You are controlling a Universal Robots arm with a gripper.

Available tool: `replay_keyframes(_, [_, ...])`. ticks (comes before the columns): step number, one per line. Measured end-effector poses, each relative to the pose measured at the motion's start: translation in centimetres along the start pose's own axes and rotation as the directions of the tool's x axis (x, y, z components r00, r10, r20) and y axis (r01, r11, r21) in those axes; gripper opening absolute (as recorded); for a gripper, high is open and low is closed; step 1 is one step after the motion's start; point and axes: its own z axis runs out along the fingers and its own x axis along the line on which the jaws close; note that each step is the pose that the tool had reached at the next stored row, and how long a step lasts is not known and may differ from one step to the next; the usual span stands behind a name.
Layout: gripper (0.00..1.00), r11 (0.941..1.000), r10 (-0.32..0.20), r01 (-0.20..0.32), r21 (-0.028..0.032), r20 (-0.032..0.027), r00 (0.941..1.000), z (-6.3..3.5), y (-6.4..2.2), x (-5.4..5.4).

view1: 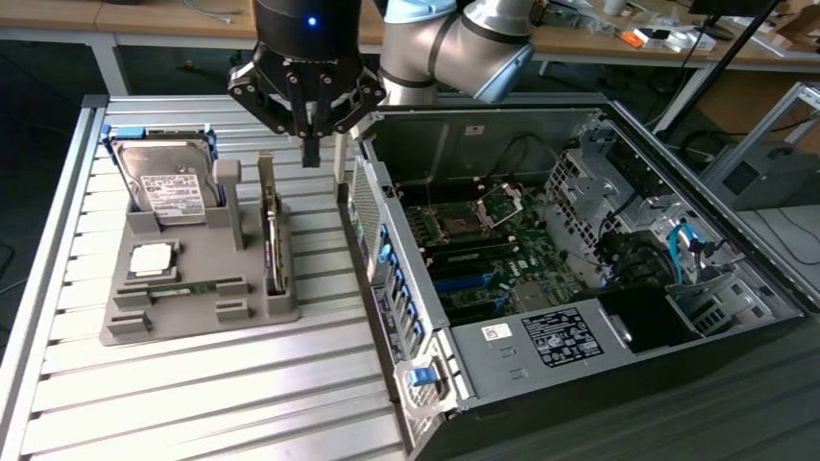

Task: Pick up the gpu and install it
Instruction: 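Reach for the gpu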

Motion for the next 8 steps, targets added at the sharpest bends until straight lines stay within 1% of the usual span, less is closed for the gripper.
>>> replay_keyframes(6, [0.11,1.0,0.0,0.0,0.0,0.0,1.0,-0.01,-0.02,0.23])
replay_keyframes(8, [0.11,1.0,0.0,0.0,0.0001,-0.0001,1.0,-0.02,-0.04,0.46])
